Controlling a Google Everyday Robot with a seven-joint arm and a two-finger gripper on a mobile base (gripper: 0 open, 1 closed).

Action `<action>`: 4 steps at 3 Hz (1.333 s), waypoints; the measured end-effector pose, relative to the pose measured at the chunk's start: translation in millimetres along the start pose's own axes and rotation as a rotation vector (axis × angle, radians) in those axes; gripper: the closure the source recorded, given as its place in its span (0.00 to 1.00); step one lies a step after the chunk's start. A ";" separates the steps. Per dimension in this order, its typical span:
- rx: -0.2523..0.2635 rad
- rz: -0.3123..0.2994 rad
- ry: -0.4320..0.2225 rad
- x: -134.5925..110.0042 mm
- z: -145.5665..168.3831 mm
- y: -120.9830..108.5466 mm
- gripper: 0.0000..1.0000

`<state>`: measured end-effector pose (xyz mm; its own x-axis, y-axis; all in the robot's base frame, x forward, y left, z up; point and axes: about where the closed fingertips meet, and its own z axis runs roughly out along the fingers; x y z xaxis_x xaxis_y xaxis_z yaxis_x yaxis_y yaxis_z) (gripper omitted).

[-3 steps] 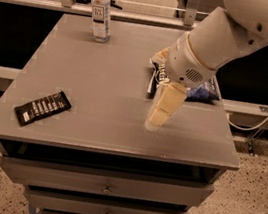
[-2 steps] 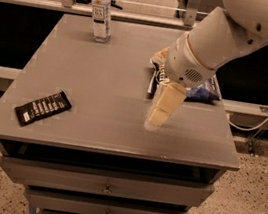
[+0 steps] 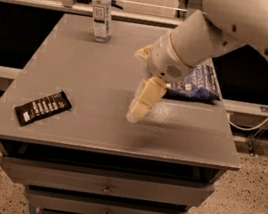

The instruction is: Move rxbar chocolate near blue plastic bottle

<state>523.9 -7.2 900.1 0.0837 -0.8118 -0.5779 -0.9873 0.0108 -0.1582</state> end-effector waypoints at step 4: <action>-0.173 0.025 -0.286 -104.7 140.0 -19.7 0.00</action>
Offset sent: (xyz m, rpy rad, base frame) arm 0.0593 0.1627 -0.0284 0.2915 0.0744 0.1050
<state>553.4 159.3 851.6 0.0691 -0.6154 -0.7852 -0.9958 -0.0905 -0.0167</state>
